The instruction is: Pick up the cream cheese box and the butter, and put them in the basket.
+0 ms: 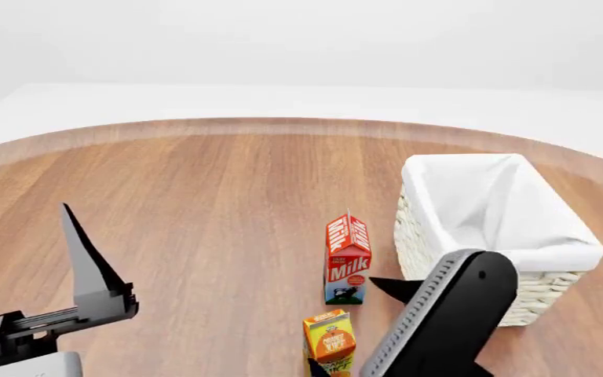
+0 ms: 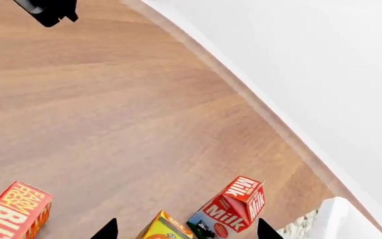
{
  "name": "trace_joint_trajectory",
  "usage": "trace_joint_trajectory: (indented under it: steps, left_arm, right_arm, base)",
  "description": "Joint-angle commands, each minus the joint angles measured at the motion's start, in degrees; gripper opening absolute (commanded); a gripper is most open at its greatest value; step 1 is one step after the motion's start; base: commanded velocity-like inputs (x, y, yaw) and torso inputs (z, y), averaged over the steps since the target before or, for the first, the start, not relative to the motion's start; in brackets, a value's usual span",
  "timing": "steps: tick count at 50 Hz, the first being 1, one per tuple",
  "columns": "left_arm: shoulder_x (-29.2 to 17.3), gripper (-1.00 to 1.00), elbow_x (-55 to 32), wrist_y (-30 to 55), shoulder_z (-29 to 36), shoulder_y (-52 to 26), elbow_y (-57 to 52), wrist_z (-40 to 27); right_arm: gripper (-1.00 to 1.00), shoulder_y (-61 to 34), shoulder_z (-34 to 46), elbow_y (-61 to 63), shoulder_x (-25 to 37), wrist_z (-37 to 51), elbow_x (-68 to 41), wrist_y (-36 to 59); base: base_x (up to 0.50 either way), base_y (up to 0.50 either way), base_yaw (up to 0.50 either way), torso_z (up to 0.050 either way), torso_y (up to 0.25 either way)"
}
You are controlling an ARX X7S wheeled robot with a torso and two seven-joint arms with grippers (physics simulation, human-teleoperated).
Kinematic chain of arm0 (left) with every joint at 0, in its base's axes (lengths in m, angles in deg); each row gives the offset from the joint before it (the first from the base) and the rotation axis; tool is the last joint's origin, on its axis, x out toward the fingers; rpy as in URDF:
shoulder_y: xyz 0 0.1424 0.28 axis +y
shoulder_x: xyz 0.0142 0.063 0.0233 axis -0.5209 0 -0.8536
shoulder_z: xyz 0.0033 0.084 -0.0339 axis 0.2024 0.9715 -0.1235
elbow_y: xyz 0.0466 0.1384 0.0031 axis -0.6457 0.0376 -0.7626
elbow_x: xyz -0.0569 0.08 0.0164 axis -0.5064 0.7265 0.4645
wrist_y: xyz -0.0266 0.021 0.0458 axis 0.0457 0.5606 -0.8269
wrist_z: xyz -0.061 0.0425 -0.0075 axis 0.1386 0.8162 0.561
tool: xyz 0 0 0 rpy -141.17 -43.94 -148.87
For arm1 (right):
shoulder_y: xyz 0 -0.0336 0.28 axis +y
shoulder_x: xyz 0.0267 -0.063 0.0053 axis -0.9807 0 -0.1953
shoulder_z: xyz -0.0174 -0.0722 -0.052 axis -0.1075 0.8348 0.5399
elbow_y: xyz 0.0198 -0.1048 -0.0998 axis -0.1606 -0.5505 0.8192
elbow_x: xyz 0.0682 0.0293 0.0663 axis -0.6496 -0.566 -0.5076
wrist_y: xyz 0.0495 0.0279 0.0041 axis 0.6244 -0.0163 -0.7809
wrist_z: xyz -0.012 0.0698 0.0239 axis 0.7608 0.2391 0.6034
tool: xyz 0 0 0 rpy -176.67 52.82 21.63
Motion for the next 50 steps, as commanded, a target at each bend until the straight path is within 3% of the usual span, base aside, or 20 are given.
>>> trace_joint_trajectory:
  steps: [1,23,50]
  left_arm:
    - [-0.2,1.00,-0.1,0.3,-0.2,0.1,-0.5,-0.1]
    - [-0.4,1.00,0.0,0.4,-0.1,0.1,-0.9,-0.4]
    - [-0.6,1.00,-0.2,-0.4,0.0,0.6,-0.7,-0.6]
  right_arm:
    - [1.00,5.4,-1.9,0.6,-5.9,4.5,-3.1,2.3]
    - [1.00,23.8,8.9,0.6,-8.0,4.5,11.7,-2.7]
    - [1.00,15.9,27.9,0.6,-18.3,4.5,20.8,-19.2]
  base:
    - [0.00,0.00,0.00,0.000,0.000]
    - [0.00,0.00,0.00,0.000,0.000]
    - [0.00,0.00,0.00,0.000,0.000]
